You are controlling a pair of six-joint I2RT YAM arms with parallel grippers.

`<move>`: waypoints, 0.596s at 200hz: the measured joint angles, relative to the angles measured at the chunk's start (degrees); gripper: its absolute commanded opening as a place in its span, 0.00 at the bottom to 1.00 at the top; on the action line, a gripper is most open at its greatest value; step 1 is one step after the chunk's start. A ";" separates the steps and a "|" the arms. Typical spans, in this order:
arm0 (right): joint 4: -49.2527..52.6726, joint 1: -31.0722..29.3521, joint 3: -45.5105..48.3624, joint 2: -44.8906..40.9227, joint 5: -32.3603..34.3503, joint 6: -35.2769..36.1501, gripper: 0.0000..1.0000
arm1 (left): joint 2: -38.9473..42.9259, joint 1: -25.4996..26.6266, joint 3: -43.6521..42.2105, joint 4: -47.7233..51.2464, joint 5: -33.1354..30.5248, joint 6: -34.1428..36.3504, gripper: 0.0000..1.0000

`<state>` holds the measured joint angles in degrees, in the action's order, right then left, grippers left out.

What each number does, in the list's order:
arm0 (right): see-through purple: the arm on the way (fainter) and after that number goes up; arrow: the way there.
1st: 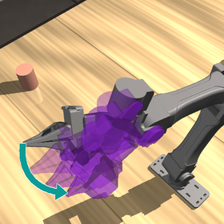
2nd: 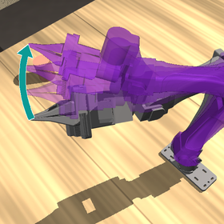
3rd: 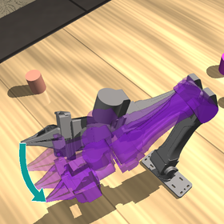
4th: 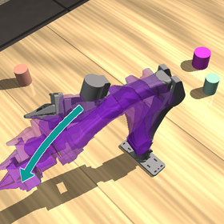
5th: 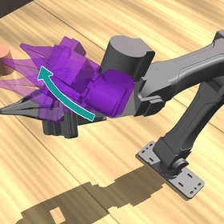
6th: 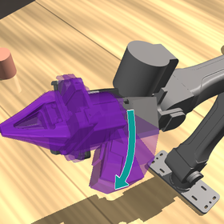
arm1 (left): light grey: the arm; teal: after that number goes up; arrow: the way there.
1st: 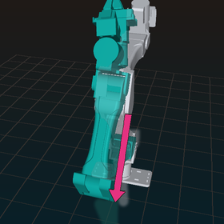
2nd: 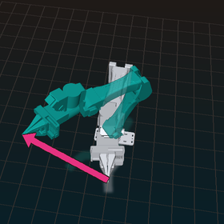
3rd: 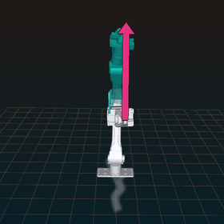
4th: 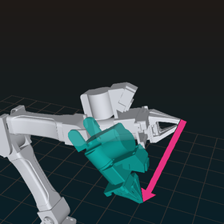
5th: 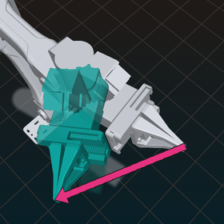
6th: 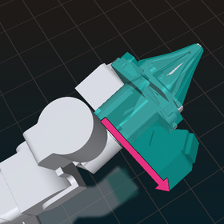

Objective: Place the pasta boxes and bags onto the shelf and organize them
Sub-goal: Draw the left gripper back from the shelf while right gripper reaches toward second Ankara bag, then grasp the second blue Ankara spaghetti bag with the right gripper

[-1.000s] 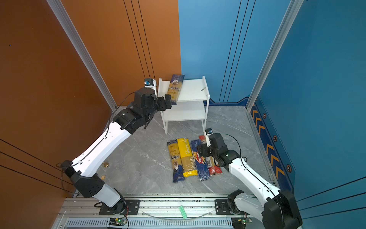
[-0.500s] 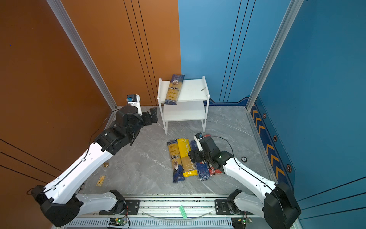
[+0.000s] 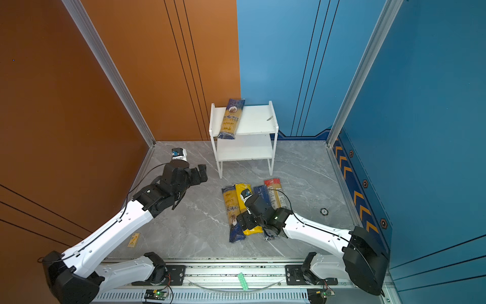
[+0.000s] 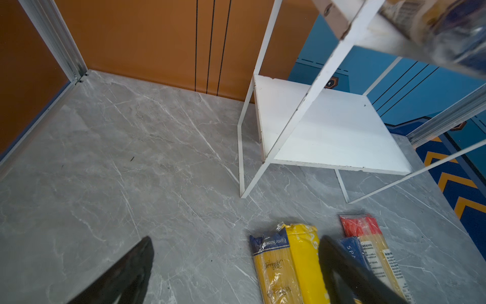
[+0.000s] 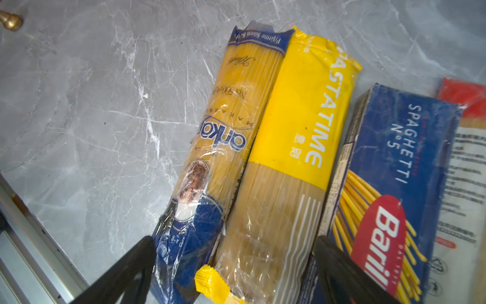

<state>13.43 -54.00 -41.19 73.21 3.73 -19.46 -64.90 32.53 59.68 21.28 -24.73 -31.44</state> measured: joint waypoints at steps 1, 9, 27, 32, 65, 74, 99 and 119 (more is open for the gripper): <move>-0.02 -0.11 0.00 0.11 0.02 -0.09 0.92 | 0.04 -0.02 -0.17 -0.02 0.04 -0.02 0.98; -0.44 -0.98 0.00 1.25 0.46 -0.66 0.92 | 0.33 -0.44 -1.46 -0.09 0.37 -0.59 0.98; -1.22 -2.89 -0.04 3.21 0.70 -1.97 0.92 | 0.52 -1.42 -3.93 -0.04 1.38 -1.84 0.98; -1.44 -3.23 -0.07 3.63 0.83 -2.14 0.92 | 0.52 -1.57 -4.42 -0.11 1.57 -2.16 0.98; -2.12 -5.40 -1.46 6.84 1.11 -3.87 0.91 | 0.52 -2.80 -7.37 -0.09 3.15 -4.02 0.98; -2.32 -5.79 -1.95 7.65 1.09 -4.22 0.92 | 0.52 -2.95 -7.85 -0.11 3.41 -4.24 0.98; -2.58 -6.58 -3.26 9.97 1.09 -5.03 0.91 | 0.52 -3.54 -9.22 -0.33 4.31 -4.94 0.98; -2.64 -6.86 -4.13 11.85 1.11 -5.75 0.91 | 0.52 -4.04 -10.73 -0.48 4.79 -5.51 0.98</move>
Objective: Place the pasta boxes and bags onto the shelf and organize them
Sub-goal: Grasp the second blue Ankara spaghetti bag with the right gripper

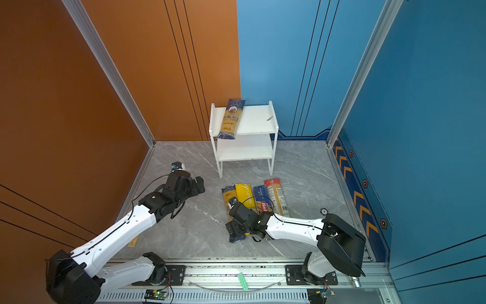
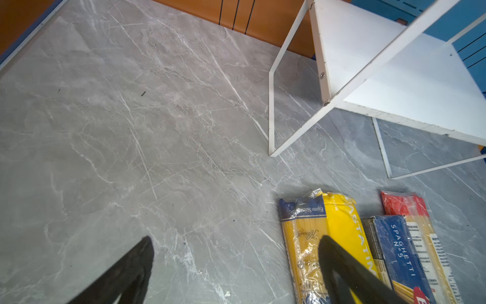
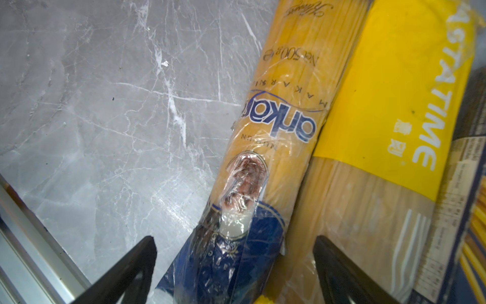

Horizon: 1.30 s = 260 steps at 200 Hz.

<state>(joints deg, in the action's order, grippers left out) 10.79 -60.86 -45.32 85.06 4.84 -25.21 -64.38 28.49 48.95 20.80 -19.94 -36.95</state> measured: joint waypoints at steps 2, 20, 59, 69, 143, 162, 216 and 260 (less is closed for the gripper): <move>0.00 0.00 -0.09 0.20 0.00 -0.07 0.91 | 0.00 -0.04 -0.11 0.00 0.04 -0.04 0.98; -0.13 -0.24 -0.90 2.29 -0.02 -0.57 0.91 | 0.00 -0.44 -0.92 0.02 0.57 -0.39 0.98; -0.57 -0.33 -2.58 6.32 -0.04 -0.83 0.90 | 0.00 -0.81 -1.42 -0.02 1.36 -0.66 0.98; -0.57 -0.33 -3.10 7.26 -0.04 -0.96 0.90 | 0.00 -0.81 -1.57 -0.02 1.42 -0.68 0.98; -0.35 -0.20 -5.42 11.17 1.68 -1.81 0.82 | -0.02 -1.22 -2.12 -0.02 1.99 -1.55 0.98; -0.31 -0.20 -5.86 11.82 1.95 -1.64 0.80 | -0.13 -1.25 -2.12 -0.02 2.01 -1.70 0.98; 0.59 0.07 -7.91 14.43 2.99 -1.66 0.72 | -0.72 -1.49 -2.12 -0.02 2.03 -1.73 0.98; 2.71 0.26 -9.55 15.13 3.63 -1.75 0.48 | -1.01 -1.51 -2.12 -0.02 2.03 -1.73 0.98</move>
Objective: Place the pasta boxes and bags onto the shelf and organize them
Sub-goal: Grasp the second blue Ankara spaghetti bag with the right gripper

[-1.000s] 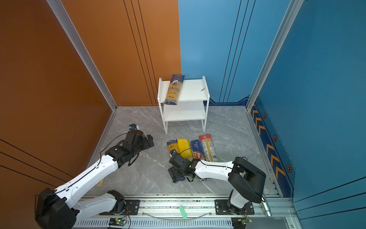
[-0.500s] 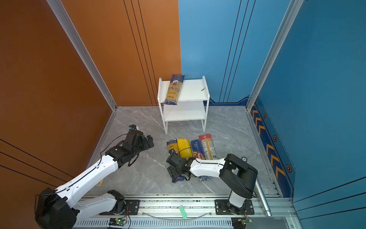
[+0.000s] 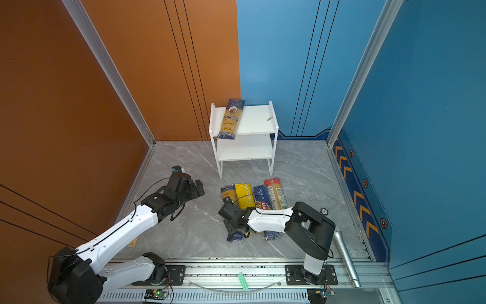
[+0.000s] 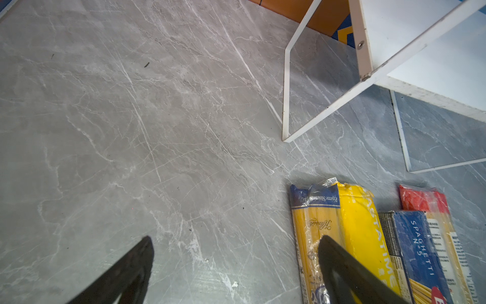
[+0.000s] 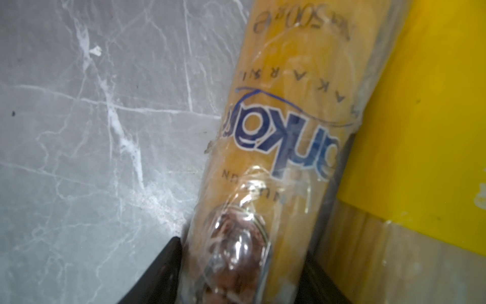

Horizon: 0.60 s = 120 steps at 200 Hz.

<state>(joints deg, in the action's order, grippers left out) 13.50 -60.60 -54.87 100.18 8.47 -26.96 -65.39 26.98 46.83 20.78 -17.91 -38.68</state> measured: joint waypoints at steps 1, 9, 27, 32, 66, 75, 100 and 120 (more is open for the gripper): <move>0.00 0.00 -0.02 0.00 0.00 0.07 0.47 | 0.00 0.00 0.00 0.00 0.00 0.00 0.98; 0.17 0.11 -0.28 0.02 0.04 -0.04 0.44 | 0.00 0.00 0.00 0.00 0.00 0.00 0.98; 0.42 0.44 -0.74 0.02 -0.02 -0.07 0.40 | 0.00 0.00 0.00 0.00 0.00 0.00 0.98; 0.46 0.52 -0.81 0.02 -0.09 -0.13 0.40 | 0.00 -0.02 0.00 0.00 0.00 0.00 0.98; 0.50 1.16 -0.96 0.02 -1.07 -0.15 0.33 | -0.11 -0.11 0.00 0.00 0.07 0.00 0.98; 0.48 1.31 -0.98 0.00 -1.29 -0.15 0.32 | -0.13 -0.11 0.00 0.00 0.17 0.00 0.98; 0.50 1.81 -1.01 -0.11 -2.27 -0.33 0.26 | -0.42 -0.11 0.00 0.00 0.22 -0.02 0.98; 0.55 2.23 -1.01 -0.22 -3.04 -0.39 0.20 | -0.72 -0.11 0.00 0.00 0.31 -0.02 0.98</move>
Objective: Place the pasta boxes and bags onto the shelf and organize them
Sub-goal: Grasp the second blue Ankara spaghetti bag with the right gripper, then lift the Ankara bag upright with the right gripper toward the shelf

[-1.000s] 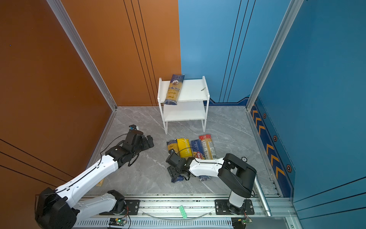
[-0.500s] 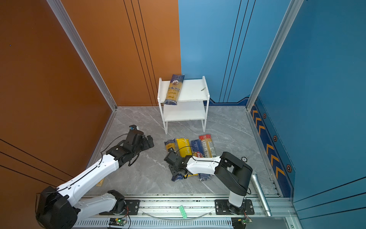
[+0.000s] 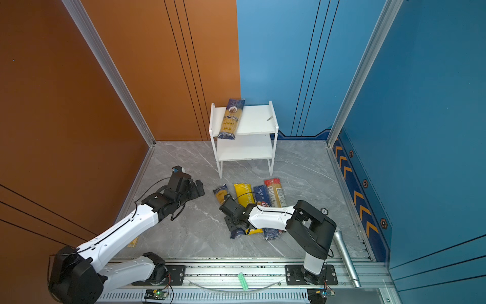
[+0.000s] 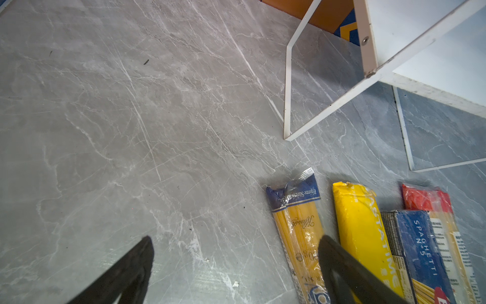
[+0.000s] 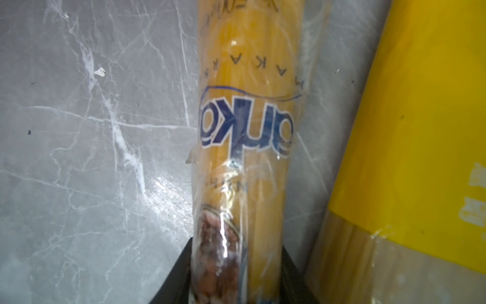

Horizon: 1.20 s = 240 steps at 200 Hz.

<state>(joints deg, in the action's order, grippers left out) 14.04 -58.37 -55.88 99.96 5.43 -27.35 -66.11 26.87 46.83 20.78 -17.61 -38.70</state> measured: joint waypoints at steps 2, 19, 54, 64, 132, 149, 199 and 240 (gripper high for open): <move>0.00 0.00 0.00 0.00 -0.11 0.00 0.19 | -0.02 -0.04 0.00 0.00 0.07 0.00 0.98; 0.11 0.42 -0.02 -0.17 -0.81 -0.13 0.14 | -0.24 -0.11 0.00 -0.02 0.24 -0.02 0.98; 0.48 1.42 -0.09 -0.52 -2.80 -0.17 0.02 | -0.42 -0.22 0.00 -0.04 0.50 -0.20 0.98; 0.57 1.84 -0.09 -0.72 -3.58 -0.17 0.00 | -0.52 -0.22 0.00 -0.04 0.61 -0.20 0.98; 4.24 5.60 -1.14 -2.80 -10.27 -0.55 0.00 | -0.76 -0.26 0.00 -0.04 1.01 -0.20 0.98; 6.58 6.21 -2.84 -2.80 -11.43 -0.52 0.00 | -0.76 -0.26 0.00 -0.04 1.03 -0.20 0.98; 13.14 8.68 -5.81 -4.50 -15.65 0.09 0.00 | -0.74 -0.42 -0.13 -0.07 1.01 -0.20 0.98; 20.13 12.09 -10.21 -6.64 -18.73 0.61 0.00 | -0.66 -1.07 -1.46 -0.20 1.03 -0.44 0.98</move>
<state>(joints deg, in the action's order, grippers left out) 34.17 -46.28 -66.08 93.32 -13.30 -26.74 -66.76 25.80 45.36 20.58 -16.58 -39.13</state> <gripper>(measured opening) 0.301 0.979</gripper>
